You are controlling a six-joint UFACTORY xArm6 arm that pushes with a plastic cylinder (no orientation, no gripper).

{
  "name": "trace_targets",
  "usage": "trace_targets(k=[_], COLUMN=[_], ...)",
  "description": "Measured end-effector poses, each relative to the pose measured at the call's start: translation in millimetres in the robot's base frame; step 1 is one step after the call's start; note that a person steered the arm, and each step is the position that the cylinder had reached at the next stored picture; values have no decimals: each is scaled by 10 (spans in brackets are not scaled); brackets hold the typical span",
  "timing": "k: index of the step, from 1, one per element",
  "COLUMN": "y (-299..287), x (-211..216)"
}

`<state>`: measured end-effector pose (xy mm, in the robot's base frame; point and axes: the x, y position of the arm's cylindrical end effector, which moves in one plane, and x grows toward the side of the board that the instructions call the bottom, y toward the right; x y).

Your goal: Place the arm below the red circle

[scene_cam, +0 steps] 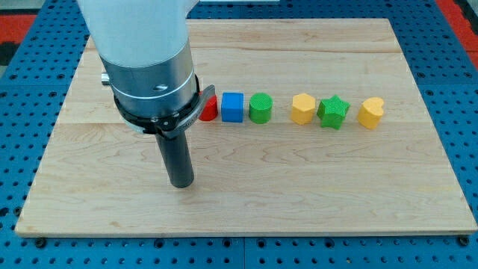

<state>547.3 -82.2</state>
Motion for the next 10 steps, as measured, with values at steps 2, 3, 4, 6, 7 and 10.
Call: trace_targets(k=[2,3,4,6,7,10], y=[22,22,162,338,220,227], x=[-1,-1,-1,-192,-538,-603])
